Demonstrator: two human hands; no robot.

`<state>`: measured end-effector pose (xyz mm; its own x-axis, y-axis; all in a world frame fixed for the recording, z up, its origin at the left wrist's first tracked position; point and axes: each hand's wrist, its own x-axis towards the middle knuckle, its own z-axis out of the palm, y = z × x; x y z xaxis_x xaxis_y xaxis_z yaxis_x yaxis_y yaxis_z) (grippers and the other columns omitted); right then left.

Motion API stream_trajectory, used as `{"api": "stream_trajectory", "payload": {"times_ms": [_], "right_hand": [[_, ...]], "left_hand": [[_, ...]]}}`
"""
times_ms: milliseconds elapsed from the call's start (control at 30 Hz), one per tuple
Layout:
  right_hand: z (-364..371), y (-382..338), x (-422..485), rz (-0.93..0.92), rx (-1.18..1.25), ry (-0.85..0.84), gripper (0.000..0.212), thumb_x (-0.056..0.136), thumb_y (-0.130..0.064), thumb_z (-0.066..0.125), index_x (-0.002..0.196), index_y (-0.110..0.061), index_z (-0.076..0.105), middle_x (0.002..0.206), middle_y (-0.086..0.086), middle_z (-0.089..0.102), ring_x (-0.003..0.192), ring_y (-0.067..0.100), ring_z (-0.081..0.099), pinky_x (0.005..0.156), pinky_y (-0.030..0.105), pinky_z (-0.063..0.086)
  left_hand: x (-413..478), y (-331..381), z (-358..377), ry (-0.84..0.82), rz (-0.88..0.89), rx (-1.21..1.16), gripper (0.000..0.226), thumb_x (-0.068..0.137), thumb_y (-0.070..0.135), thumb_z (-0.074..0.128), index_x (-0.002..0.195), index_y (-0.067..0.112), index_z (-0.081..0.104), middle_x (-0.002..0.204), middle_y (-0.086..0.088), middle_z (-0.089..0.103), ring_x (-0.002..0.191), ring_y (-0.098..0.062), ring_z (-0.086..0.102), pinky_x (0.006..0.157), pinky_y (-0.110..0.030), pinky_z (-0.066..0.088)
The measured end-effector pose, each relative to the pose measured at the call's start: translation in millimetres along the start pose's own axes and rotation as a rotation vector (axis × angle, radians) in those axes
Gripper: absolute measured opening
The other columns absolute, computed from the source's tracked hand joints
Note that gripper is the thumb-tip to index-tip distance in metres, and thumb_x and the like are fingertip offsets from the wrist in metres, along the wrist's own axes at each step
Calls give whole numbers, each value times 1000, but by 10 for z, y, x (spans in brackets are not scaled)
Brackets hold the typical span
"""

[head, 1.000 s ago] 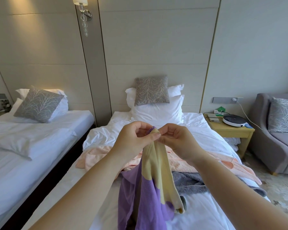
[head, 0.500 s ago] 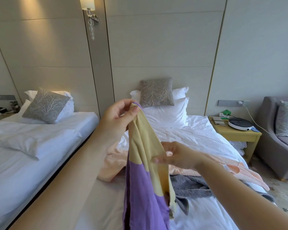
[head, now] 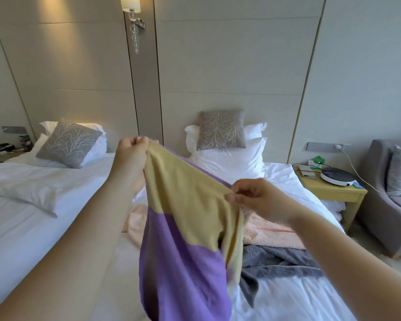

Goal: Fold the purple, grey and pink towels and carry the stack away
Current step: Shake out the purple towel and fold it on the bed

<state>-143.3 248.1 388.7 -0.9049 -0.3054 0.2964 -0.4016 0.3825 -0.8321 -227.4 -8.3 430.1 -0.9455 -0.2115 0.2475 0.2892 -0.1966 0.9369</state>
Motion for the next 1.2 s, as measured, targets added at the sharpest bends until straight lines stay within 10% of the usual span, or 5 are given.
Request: {"api": "stream_trajectory", "payload": {"times_ms": [233, 400, 633, 933, 1200], "right_hand": [[19, 14, -21, 22, 51, -23, 12, 93, -9, 56, 84, -8, 64, 71, 5, 58, 71, 14, 51, 70, 30, 45], [-37, 12, -54, -26, 38, -77, 10, 92, -9, 57, 86, -8, 65, 82, 9, 68, 83, 14, 59, 80, 33, 48], [124, 170, -86, -18, 338, 111, 39, 83, -59, 50, 86, -19, 48, 65, 9, 47, 65, 23, 46, 68, 36, 39], [-42, 352, 52, 142, -222, 88, 21, 96, -19, 52, 80, -5, 52, 74, 1, 46, 72, 13, 42, 68, 27, 33], [-34, -214, 24, -329, -477, 553, 14, 87, -15, 57, 96, -26, 53, 76, -21, 57, 70, -6, 52, 64, 7, 38]], "left_hand": [[-473, -343, 423, -598, 40, 504, 54, 66, 64, 73, 106, 30, 59, 82, 24, 59, 68, 6, 53, 61, -9, 38], [-570, -384, 530, -1006, 23, 637, 47, 70, 38, 82, 112, 30, 64, 96, 15, 67, 90, 2, 62, 81, -12, 46], [-568, -93, 692, -879, 357, 540, 7, 81, 21, 74, 87, 18, 70, 78, 12, 66, 75, 2, 58, 74, -13, 44], [-358, 283, 361, -496, 342, 311, 13, 80, 21, 74, 75, 32, 71, 75, 0, 58, 71, -15, 51, 64, -26, 42], [-73, 427, 459, -255, 372, 361, 8, 82, 25, 70, 78, 31, 67, 77, 10, 63, 71, -5, 57, 65, -17, 46]]}}
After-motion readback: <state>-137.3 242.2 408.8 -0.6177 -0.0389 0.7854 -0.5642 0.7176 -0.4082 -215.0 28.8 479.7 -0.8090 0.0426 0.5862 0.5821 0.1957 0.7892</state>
